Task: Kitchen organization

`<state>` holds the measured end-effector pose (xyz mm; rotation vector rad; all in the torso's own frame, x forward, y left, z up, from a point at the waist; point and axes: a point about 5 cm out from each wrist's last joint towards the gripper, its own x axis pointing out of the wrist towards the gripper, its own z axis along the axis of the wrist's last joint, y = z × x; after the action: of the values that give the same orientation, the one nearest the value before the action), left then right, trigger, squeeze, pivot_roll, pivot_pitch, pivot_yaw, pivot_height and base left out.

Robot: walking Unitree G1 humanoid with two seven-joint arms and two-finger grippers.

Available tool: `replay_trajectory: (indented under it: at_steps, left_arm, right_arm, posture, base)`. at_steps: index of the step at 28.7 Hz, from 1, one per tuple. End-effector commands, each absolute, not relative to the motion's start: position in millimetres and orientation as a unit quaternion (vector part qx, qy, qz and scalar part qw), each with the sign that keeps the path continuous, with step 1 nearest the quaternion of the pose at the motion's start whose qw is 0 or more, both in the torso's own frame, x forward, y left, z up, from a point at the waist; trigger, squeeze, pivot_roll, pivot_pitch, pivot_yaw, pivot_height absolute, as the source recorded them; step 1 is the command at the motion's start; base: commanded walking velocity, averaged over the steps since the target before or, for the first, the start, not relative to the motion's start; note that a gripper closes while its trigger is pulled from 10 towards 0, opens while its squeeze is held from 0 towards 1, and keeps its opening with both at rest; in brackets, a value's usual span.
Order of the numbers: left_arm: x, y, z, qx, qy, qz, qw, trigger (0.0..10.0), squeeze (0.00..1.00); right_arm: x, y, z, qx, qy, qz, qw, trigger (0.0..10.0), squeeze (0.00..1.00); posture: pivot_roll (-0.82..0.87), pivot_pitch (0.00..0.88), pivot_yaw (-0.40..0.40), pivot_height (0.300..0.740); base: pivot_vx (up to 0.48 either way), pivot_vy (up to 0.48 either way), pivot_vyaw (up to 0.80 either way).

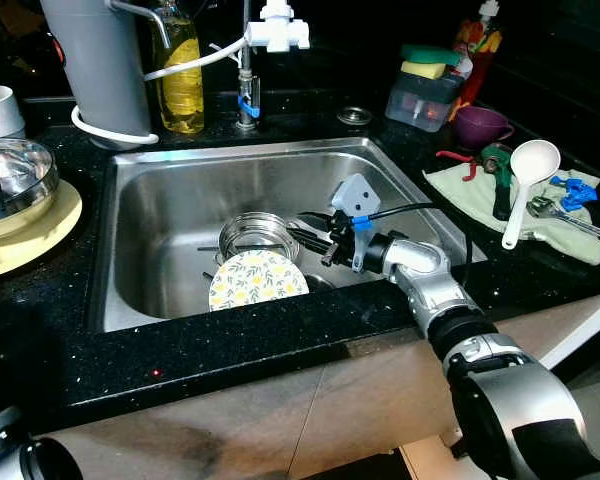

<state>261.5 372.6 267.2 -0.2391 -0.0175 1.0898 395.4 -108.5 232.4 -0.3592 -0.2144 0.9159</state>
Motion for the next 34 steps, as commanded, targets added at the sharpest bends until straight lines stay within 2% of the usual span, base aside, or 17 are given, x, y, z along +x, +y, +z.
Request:
replay_trajectory:
  at_steps: [1, 2, 3, 5, 9, 14, 23, 34]
  left_arm:
    - [260, 377, 271, -0.125, -0.019, 0.528, 0.84, 10.0, 1.0]
    - [260, 378, 272, -0.126, -0.024, 0.532, 0.837, 10.0, 0.41]
    - [260, 378, 272, -0.126, -0.024, 0.532, 0.837, 10.0, 0.41]
    - [258, 379, 281, -0.12, -0.05, 0.547, 0.827, 10.0, 0.0]
    - [252, 377, 286, -0.115, -0.073, 0.572, 0.809, 10.0, 0.0]
    - [246, 375, 279, -0.125, -0.061, 0.592, 0.793, 10.0, 0.0]
    - [250, 381, 252, -0.161, 0.011, 0.597, 0.786, 10.0, 0.0]
    - [253, 383, 243, -0.2, 0.047, 0.594, 0.778, 10.0, 0.0]
  right_arm:
    - [394, -113, 229, -0.165, -0.099, 0.437, 0.879, 10.0, 0.0]
    - [394, -113, 229, -0.164, -0.098, 0.438, 0.878, 10.0, 0.0]
    - [394, -113, 229, -0.164, -0.098, 0.438, 0.878, 10.0, 0.0]
    - [394, -114, 229, -0.163, -0.098, 0.438, 0.878, 10.0, 0.0]
    - [394, -114, 230, -0.161, -0.098, 0.438, 0.879, 10.0, 0.0]
    - [394, -114, 230, -0.159, -0.098, 0.438, 0.879, 10.0, 0.0]
    - [394, -113, 228, -0.161, -0.092, 0.444, 0.877, 10.0, 0.0]
    - [394, -115, 228, -0.164, -0.087, 0.447, 0.875, 10.0, 0.0]
  posture:
    - [0.03, 0.168, -0.058, 0.74]
    - [0.03, 0.17, -0.057, 0.74]
    - [0.03, 0.17, -0.057, 0.74]
    - [0.03, 0.173, -0.057, 0.74]
    - [0.03, 0.173, -0.056, 0.74]
    - [0.03, 0.173, -0.056, 0.74]
    - [0.03, 0.172, -0.057, 0.74]
    - [0.03, 0.171, -0.054, 0.74]
  base:
    - [0.0, 0.0, 0.0]
    - [0.0, 0.0, 0.0]
    - [0.0, 0.0, 0.0]
    - [0.0, 0.0, 0.0]
    - [0.0, 0.0, 0.0]
    - [0.0, 0.0, 0.0]
    - [0.0, 0.0, 0.0]
    - [0.0, 0.0, 0.0]
